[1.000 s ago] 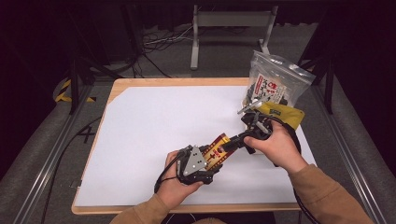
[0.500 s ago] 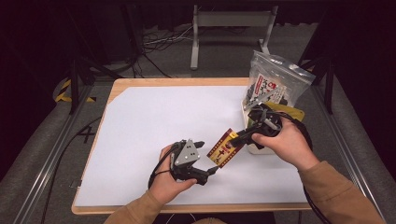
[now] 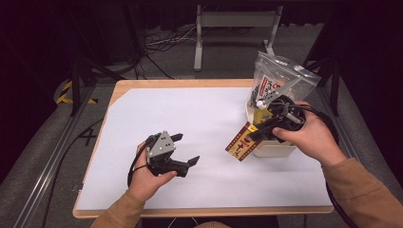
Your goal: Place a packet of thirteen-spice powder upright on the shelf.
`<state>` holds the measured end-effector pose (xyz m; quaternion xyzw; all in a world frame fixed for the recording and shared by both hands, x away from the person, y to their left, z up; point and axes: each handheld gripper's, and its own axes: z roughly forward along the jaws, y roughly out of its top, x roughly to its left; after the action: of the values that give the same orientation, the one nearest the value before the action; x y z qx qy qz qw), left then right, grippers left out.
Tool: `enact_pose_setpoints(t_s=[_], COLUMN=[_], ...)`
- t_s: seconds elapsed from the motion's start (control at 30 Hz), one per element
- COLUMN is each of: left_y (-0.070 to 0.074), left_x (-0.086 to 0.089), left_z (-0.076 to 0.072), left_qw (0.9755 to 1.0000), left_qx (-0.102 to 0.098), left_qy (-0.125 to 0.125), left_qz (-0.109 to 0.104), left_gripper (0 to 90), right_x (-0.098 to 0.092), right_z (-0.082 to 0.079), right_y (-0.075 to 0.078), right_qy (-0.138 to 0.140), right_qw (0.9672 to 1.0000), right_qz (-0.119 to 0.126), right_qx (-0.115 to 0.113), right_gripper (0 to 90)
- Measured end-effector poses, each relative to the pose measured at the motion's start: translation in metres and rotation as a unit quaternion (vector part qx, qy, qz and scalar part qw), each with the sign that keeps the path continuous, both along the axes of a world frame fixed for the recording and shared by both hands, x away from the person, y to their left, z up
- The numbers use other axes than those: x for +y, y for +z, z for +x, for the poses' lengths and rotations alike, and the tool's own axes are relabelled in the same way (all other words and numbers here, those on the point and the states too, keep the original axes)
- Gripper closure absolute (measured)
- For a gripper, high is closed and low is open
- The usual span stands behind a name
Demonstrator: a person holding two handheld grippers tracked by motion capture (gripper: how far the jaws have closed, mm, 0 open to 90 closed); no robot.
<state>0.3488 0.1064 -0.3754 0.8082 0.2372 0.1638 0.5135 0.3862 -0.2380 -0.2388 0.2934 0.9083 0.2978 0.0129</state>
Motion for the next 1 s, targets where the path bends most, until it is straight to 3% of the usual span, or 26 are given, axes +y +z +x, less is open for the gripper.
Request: enact_pose_setpoints(t_s=[0.37, 0.63, 1.0], left_y=[0.0, 0.003, 0.001], left_x=[0.02, 0.036, 0.051], left_z=[0.006, 0.01, 0.014], left_qw=[0.9994, 0.9987, 0.9982], left_qx=[0.018, 0.02, 0.028], left_qy=[0.028, 0.046, 0.05], left_qz=[0.008, 0.009, 0.015], left_gripper=[9.5, 8.0, 3.3], right_x=[-0.013, -0.024, -0.036], right_z=[0.004, 0.008, 0.012], right_y=[0.016, 0.023, 0.029], right_qy=[0.013, 0.015, 0.033], right_qw=[0.9991, 0.9974, 0.9933], right_qz=[-0.029, -0.05, -0.076], right_qx=[-0.029, -0.05, -0.08], right_gripper=[69.0, 69.0, 69.0])
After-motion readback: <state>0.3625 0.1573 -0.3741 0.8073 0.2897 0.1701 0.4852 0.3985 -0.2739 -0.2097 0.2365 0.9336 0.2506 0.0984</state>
